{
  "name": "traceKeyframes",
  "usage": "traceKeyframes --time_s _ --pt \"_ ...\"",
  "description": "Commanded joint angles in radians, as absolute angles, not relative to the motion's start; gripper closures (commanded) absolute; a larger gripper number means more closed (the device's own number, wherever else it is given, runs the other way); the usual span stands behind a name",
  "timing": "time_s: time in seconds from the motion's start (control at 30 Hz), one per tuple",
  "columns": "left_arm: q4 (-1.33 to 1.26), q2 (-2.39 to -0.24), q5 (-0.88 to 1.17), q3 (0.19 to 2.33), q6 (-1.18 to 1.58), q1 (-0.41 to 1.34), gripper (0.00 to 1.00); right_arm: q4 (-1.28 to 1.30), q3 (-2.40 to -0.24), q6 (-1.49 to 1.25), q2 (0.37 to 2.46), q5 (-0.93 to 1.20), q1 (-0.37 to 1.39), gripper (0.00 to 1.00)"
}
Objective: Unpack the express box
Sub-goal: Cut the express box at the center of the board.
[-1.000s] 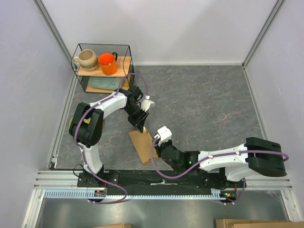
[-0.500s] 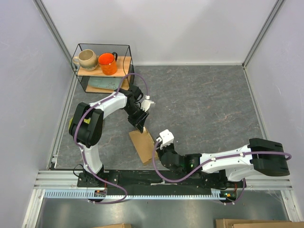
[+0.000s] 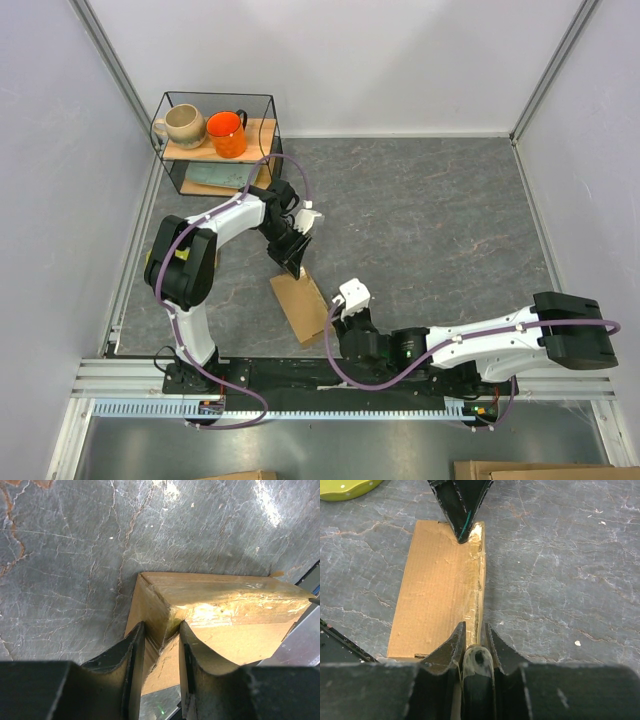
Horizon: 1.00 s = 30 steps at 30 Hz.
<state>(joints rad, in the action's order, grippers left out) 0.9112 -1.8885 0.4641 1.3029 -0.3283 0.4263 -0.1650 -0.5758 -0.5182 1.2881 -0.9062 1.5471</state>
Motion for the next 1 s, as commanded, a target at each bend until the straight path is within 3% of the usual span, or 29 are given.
traceKeyframes --time_s 0.0,0.57,0.97 --pt "0.732 -1.962 0.052 1.261 -0.405 0.36 0.98 -0.008 -0.583 -0.554 1.25 -0.857 1.594 1.0" --pt "0.742 -1.944 0.095 1.264 -0.408 0.36 0.98 0.043 -0.574 -0.557 1.209 -0.853 1.603 1.0" --pt "0.856 -1.922 0.428 1.304 -0.417 0.362 0.98 -0.233 -0.548 -0.367 1.354 -0.824 1.546 1.0"
